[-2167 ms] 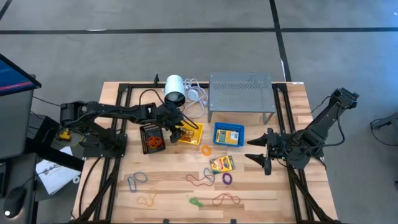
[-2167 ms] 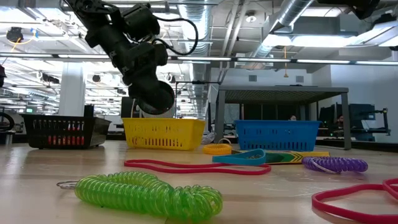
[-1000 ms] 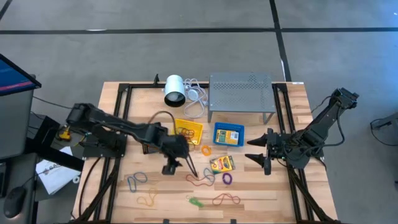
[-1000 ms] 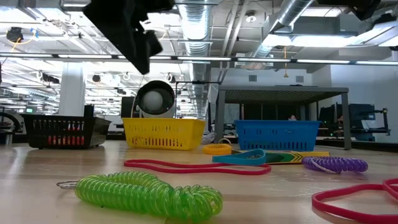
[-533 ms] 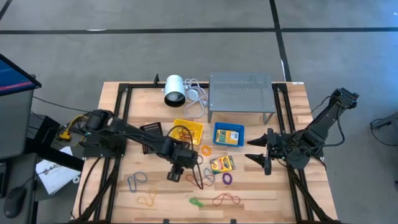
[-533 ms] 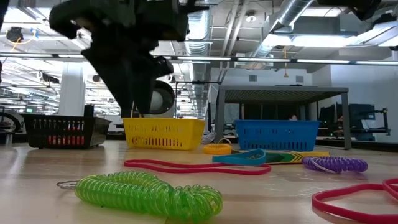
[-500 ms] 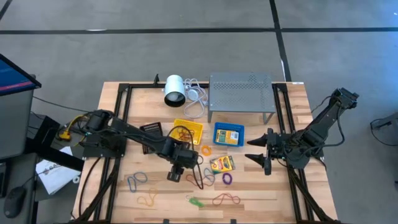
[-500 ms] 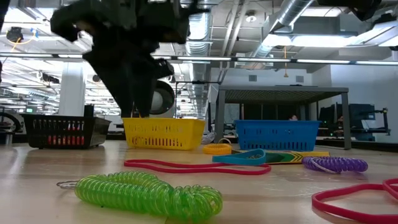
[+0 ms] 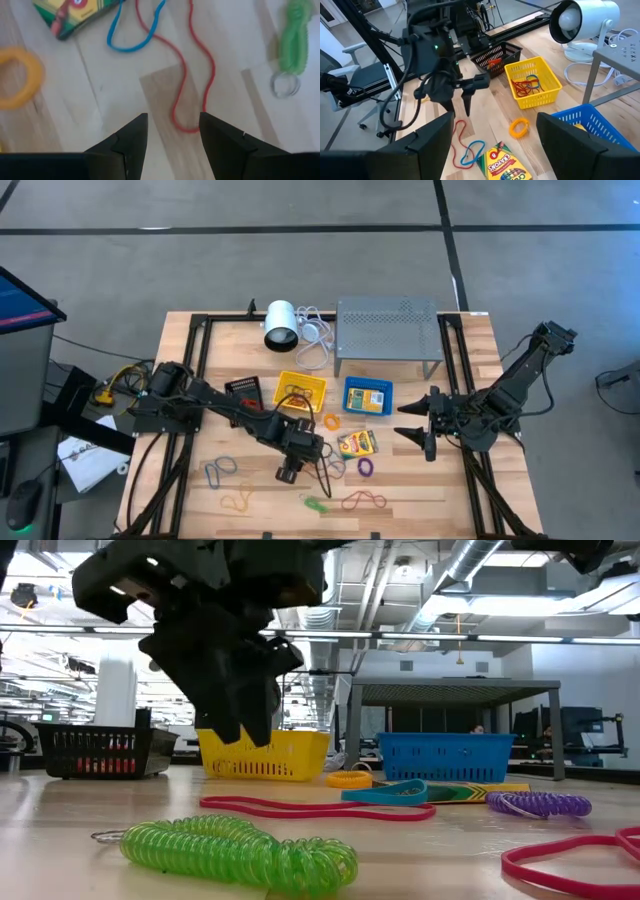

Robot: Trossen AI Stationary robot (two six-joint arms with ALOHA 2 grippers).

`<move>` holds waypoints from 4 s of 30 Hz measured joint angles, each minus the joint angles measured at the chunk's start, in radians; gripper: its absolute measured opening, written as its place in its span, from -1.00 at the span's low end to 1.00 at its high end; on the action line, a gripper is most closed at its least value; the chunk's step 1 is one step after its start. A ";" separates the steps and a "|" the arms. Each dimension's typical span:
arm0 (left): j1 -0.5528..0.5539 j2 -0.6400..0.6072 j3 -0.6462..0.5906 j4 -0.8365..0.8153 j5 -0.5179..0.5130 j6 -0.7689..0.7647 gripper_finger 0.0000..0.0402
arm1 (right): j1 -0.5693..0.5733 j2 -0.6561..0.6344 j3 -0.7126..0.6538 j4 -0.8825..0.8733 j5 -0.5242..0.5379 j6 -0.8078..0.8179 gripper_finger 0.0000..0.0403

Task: Pick & Place Office Desk Supplies
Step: Put the red rubber band into the yellow bin

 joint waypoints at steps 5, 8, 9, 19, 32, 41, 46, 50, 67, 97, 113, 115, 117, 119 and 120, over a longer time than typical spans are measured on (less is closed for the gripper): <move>-0.011 0.013 0.000 0.018 0.000 -0.001 -0.17 | 0.000 0.000 0.000 0.002 0.000 0.002 0.39; -0.012 0.046 0.000 0.024 0.002 -0.005 -0.19 | 0.000 0.000 0.000 0.001 0.000 0.010 0.39; -0.013 0.059 0.000 0.025 0.006 -0.005 -0.20 | 0.000 0.000 0.000 0.000 0.000 0.014 0.39; -0.014 0.109 0.002 0.032 -0.013 -0.001 -0.21 | 0.001 0.000 0.000 -0.006 0.000 0.025 0.39; -0.014 0.140 0.002 0.070 -0.038 -0.001 -0.94 | 0.001 0.000 0.000 -0.006 -0.001 0.025 0.39; -0.016 0.123 0.002 0.045 -0.046 -0.011 -1.00 | 0.001 0.000 0.000 -0.006 -0.023 0.025 0.39; -0.020 0.056 -0.010 -0.036 -0.056 -0.046 -1.00 | 0.001 0.000 0.000 -0.006 -0.027 0.025 0.39; -0.020 -0.028 -0.002 -0.047 -0.063 -0.070 -1.00 | 0.001 0.000 0.000 -0.007 -0.027 0.025 0.39; -0.021 -0.246 -0.002 -0.107 -0.124 -0.136 -1.00 | 0.001 0.000 0.000 -0.005 -0.026 0.025 0.39; 0.092 -0.500 -0.002 -0.156 -0.356 -0.046 -1.00 | 0.001 0.000 0.000 -0.005 -0.026 0.024 0.39; 0.377 -0.534 -0.001 -0.235 -0.237 0.055 -1.00 | 0.001 0.000 0.000 -0.005 -0.026 0.024 0.39; 0.408 -0.535 -0.001 -0.232 -0.210 0.062 -1.00 | 0.001 0.000 0.000 -0.005 -0.026 0.024 0.39; 0.440 -0.535 -0.001 -0.234 -0.175 0.063 -1.00 | 0.001 0.000 0.000 -0.005 -0.026 0.024 0.39; 0.465 -0.535 -0.008 -0.228 -0.139 0.063 -1.00 | 0.001 0.000 0.000 -0.005 -0.026 0.024 0.39; 0.475 -0.535 -0.018 -0.222 -0.126 0.063 -1.00 | 0.001 0.000 0.000 -0.006 -0.026 0.024 0.39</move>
